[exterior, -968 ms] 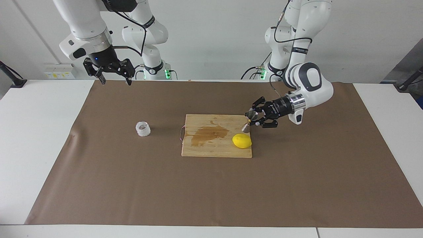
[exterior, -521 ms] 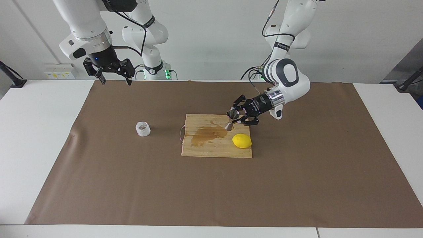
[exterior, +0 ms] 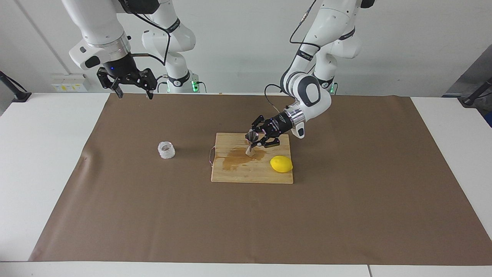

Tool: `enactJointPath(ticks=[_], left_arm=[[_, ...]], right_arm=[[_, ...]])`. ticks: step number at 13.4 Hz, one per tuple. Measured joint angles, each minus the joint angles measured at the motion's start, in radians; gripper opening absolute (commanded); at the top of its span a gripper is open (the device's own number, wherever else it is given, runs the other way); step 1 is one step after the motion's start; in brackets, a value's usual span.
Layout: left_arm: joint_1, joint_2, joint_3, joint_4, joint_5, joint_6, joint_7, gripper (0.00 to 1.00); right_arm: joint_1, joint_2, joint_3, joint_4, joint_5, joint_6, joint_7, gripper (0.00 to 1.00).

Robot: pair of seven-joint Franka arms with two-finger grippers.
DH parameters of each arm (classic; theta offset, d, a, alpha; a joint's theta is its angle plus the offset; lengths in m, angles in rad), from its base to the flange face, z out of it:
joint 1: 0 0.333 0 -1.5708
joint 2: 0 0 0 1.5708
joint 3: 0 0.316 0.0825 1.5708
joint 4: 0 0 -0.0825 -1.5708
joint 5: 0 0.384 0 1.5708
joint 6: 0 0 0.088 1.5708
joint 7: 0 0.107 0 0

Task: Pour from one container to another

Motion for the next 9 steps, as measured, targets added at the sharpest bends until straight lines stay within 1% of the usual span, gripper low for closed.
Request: enactJointPath(ticks=[3,8,9], left_arm=[[-0.02,0.018,0.0,0.0,-0.018,0.001,0.008,0.0],[-0.021,0.039,0.0,0.0,-0.03,0.002,0.017,0.0],[-0.024,0.045,0.0,0.0,-0.037,0.002,0.027,0.01]], right_arm=[[0.001,-0.003,0.0,-0.012,0.0,-0.001,-0.053,1.0],[0.001,-0.019,0.0,-0.036,0.0,-0.001,-0.144,1.0],[0.001,-0.021,0.0,-0.039,0.0,-0.001,-0.167,1.0]])
